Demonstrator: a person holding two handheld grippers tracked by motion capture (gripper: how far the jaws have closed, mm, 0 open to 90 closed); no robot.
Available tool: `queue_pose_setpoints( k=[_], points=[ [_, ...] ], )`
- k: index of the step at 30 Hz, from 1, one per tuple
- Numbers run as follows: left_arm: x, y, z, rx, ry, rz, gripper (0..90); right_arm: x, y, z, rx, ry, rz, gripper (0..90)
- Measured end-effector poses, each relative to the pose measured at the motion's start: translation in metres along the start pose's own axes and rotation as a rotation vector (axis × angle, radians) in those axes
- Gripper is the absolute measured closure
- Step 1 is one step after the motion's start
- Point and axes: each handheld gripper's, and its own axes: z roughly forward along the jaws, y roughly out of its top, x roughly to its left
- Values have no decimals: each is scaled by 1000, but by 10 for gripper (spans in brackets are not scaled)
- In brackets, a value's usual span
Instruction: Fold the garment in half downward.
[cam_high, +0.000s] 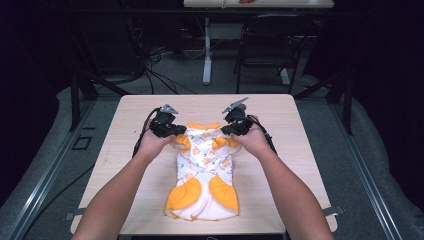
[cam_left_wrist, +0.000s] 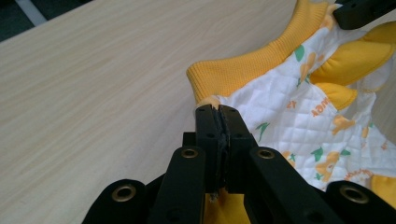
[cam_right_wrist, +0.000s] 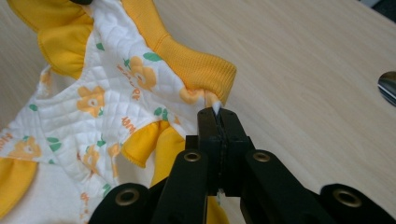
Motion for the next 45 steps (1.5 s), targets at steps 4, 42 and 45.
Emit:
queue_pose_setpoints(
  k=[4,42,45],
  points=[
    [0,9,-13,-33,21,20,877,3,9,-12,-36,-21,-26,895],
    [-46,-34,-43,-68,-63,204,879,51,-35,-48,-84,-20,-218,893],
    [-49,-41,-44,-64,-71,210,878,57,-39,-50,-94,-3,-213,893]
  ],
)
